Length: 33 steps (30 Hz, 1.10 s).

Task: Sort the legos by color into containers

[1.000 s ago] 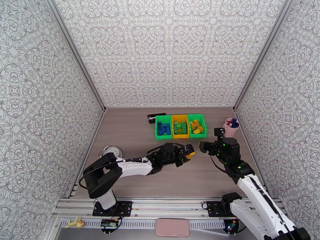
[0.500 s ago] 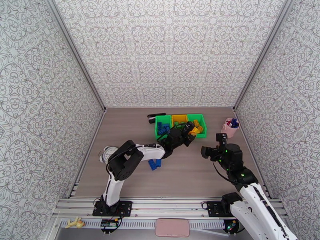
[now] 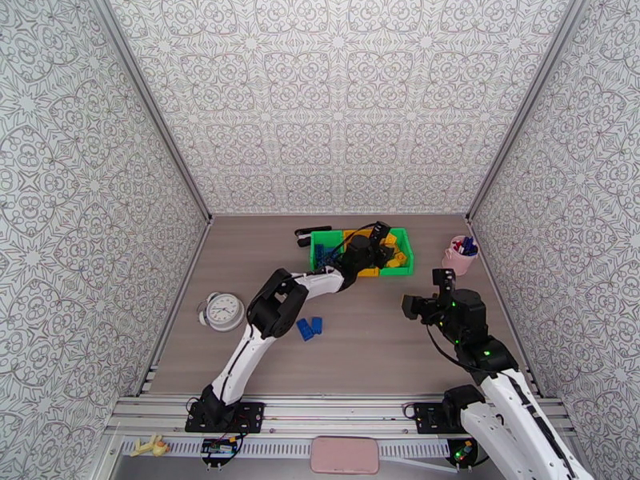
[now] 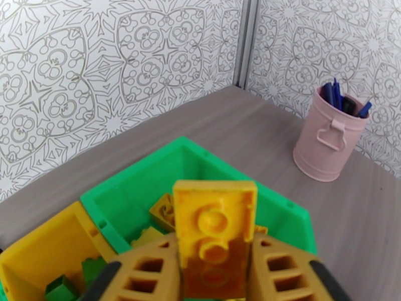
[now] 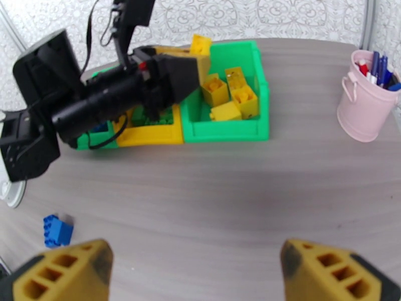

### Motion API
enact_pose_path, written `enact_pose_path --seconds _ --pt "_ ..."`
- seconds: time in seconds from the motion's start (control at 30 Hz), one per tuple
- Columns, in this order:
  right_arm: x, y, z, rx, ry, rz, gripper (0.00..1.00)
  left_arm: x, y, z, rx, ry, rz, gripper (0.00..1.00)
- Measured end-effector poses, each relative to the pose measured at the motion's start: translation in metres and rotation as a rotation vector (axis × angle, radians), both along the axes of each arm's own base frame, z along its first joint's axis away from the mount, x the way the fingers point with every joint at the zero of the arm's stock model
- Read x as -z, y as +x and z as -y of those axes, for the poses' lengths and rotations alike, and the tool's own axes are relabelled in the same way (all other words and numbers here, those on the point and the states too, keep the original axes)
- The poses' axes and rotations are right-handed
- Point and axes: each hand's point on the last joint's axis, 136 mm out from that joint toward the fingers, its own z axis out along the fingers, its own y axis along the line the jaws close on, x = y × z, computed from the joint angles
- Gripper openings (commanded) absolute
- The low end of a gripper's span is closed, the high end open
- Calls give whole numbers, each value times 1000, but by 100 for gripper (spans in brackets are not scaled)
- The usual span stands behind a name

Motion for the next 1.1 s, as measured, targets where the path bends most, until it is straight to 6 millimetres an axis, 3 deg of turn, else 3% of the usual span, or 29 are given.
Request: enact_pose_path --seconds 0.23,0.4,0.47,0.73,0.87,1.1 --pt "2 -7 0 -3 2 -16 92 -4 22 14 10 -24 -50 34" --pt "5 -9 1 -1 3 -32 92 -2 24 14 26 -29 -88 70" --pt "6 -9 0 -3 6 -36 92 -2 23 15 36 -32 -92 78" --pt "21 -6 -7 -30 18 -102 92 16 0 -4 42 9 -142 89" --pt "18 -5 -12 -55 37 -93 92 -3 -22 -26 30 5 -133 93" --pt "21 -7 -27 -110 51 -110 93 -68 -72 -87 -51 -50 -41 98"
